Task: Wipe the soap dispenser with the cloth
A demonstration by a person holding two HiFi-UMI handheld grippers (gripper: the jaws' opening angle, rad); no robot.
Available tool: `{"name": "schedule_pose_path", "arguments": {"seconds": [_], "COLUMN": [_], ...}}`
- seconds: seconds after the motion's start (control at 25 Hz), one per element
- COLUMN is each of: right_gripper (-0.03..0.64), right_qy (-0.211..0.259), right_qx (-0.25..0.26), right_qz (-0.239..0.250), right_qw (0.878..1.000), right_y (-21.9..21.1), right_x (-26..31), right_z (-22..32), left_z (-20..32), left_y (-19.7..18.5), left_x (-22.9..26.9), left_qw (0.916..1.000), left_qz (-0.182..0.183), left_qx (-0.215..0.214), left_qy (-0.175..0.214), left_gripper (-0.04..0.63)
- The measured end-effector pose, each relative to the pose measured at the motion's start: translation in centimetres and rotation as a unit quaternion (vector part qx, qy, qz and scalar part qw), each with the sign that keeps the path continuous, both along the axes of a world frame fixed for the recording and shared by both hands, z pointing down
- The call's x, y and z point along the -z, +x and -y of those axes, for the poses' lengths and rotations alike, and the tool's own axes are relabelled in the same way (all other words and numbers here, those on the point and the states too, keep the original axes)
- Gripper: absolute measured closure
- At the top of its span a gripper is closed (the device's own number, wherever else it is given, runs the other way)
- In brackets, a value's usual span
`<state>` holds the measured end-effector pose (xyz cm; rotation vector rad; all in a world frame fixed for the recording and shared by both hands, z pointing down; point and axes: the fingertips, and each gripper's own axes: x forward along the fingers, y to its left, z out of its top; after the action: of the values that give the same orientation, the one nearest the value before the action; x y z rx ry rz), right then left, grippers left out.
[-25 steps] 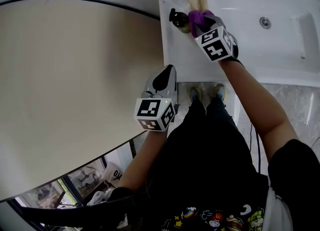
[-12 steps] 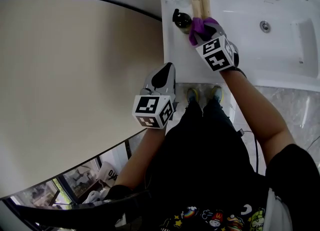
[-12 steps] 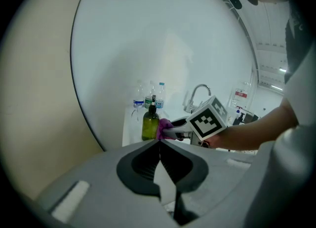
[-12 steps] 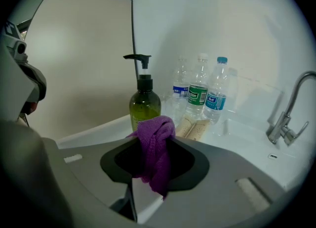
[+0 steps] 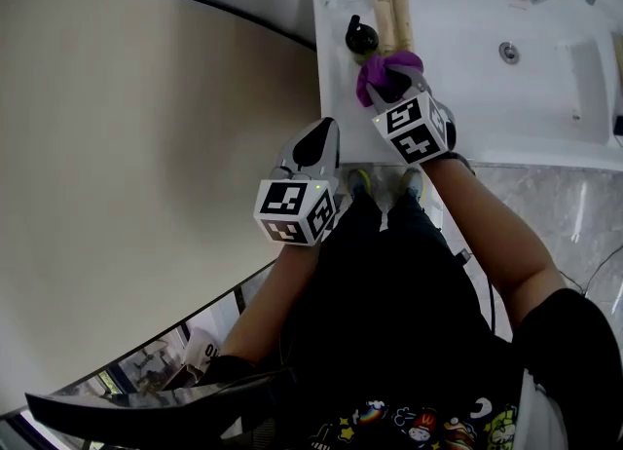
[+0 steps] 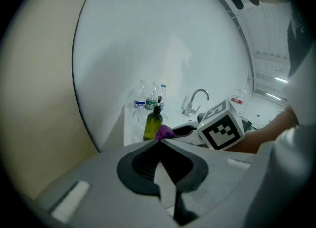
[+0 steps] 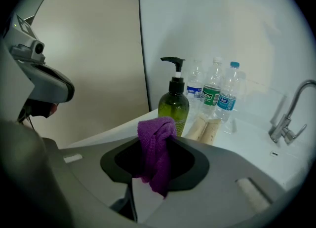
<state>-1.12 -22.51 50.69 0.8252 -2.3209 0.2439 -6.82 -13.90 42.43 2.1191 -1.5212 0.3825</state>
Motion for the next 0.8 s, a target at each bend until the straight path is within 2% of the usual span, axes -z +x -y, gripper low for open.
{"name": "schedule_pose_path", "arguments": {"seconds": [0.28, 0.44, 0.6, 0.8], "right_gripper": [0.463, 0.463, 0.463, 0.463], "right_qy": [0.005, 0.025, 0.049, 0.034], "right_qx": [-0.080, -0.111, -0.138, -0.157], "right_qz": [0.014, 0.025, 0.043, 0.042], "right_qw": [0.997, 0.993, 0.988, 0.986], "right_y": [-2.1, -3.0, -3.0, -3.2], "right_x": [2.9, 5.7, 8.8, 7.0], "right_z": [0.2, 0.5, 1.8, 2.5], "left_z": [2.2, 3.6, 4.4, 4.2], "left_y": [-3.0, -4.0, -4.5, -5.6], "left_x": [0.4, 1.3, 2.0, 1.6], "left_qw": [0.9973, 0.9943, 0.9921, 0.9919], "left_qz": [-0.027, -0.040, -0.045, -0.045], "left_qx": [-0.068, -0.095, -0.112, -0.116], "left_qy": [0.014, 0.026, 0.035, 0.029], "left_gripper": [0.594, 0.594, 0.594, 0.594]}}
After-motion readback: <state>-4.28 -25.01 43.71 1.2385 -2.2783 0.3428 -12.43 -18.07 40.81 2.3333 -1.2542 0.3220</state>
